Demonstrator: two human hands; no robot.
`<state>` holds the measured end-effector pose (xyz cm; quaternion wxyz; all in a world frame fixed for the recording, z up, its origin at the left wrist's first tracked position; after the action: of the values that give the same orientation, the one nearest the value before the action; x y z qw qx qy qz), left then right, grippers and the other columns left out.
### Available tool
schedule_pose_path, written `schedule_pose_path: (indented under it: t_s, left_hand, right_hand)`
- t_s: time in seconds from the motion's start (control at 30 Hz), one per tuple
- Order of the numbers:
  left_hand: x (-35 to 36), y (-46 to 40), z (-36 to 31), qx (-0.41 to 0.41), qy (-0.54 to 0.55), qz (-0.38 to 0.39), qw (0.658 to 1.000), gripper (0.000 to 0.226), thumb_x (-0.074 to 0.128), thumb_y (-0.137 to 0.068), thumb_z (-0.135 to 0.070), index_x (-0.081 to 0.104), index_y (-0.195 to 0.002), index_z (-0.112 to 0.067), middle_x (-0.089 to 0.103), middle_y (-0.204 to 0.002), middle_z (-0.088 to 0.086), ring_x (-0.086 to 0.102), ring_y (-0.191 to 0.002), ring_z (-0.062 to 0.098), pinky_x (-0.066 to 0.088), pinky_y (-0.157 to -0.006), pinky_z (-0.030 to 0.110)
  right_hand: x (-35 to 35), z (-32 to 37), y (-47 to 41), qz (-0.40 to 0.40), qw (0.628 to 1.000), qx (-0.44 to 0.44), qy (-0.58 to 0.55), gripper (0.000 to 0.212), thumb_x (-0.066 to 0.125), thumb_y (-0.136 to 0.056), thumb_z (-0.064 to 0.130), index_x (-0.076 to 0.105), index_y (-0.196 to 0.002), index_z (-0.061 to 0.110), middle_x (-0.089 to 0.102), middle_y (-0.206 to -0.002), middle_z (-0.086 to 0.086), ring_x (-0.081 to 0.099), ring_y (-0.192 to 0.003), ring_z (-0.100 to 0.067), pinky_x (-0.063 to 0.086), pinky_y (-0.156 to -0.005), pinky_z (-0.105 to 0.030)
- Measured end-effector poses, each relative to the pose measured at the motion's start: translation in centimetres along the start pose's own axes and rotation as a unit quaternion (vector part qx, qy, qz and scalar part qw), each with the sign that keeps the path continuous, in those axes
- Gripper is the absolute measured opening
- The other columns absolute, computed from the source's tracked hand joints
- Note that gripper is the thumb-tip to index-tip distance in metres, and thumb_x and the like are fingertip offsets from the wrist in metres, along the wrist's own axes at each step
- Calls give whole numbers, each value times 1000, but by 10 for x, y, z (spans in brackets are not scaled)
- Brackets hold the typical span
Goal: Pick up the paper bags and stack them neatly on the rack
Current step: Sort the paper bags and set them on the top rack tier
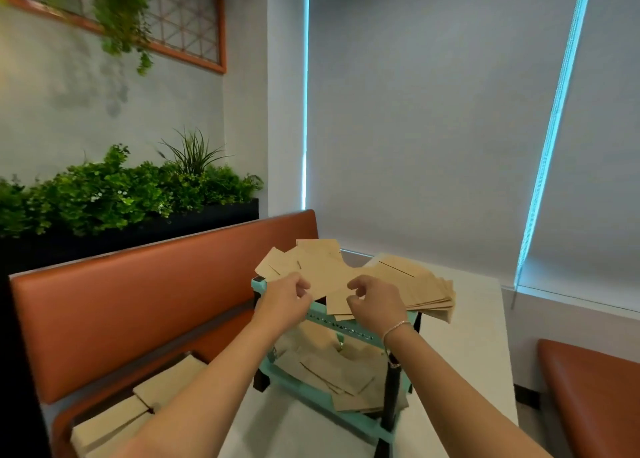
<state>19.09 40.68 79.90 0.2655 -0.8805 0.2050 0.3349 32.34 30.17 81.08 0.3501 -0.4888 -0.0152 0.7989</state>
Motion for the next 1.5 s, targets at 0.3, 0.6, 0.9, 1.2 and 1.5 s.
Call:
schedule_pose_path:
  t_s: [0.3,0.6,0.9,1.2,1.5]
  left_hand:
    - [-13,-90,35,18,24,12,999,17,53,-89,-23,59,-105,-24,62,-102,-6,55,-98,15,48,-85,32]
    - [7,-158,40,116,52,112,986,21,56,-90,-23,60,-110,-19,65,-105,-3,54,-91,11,42,-82,23]
    - [26,-177,33,93,122,162,975,43,48,-95,-41,49,-128,-13,56,-126,3,50,-114,19,40,-83,25]
    - [48,-157,23,-233,491,300,784,58,53,-91,-49,41,-131,-8,41,-134,21,46,-119,42,48,-85,53]
    - [55,-170,21,-189,515,279,788,13,37,-96,5,50,-97,5,56,-88,16,54,-72,23,51,-64,37]
  right_hand:
    - [79,34,-43,113,984,-20,133,72,65,-77,50,35,-139,30,44,-133,-4,35,-123,-23,35,-102,-35]
    - [120,48,-69,180,976,71,100,78,72,-78,39,31,-143,26,50,-133,-4,48,-121,-21,40,-102,-32]
    - [74,51,-72,71,982,95,146,41,40,-91,8,61,-124,21,66,-114,-5,58,-102,-21,48,-90,-29]
    - [-7,65,-78,-145,979,29,140,46,45,-91,3,55,-130,24,60,-127,2,54,-113,-17,46,-94,-28]
    - [5,31,-79,-18,993,94,65,48,63,-87,25,50,-134,25,56,-132,5,49,-123,-13,36,-96,-18]
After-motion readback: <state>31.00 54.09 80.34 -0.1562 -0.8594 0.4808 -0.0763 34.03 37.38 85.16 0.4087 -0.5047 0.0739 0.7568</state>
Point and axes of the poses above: each hand's wrist, its own y-axis away from the middle knuckle, its own x-axis out of the palm, z = x × y, the point moved 9 cm from there along -y, towards the middle knuckle
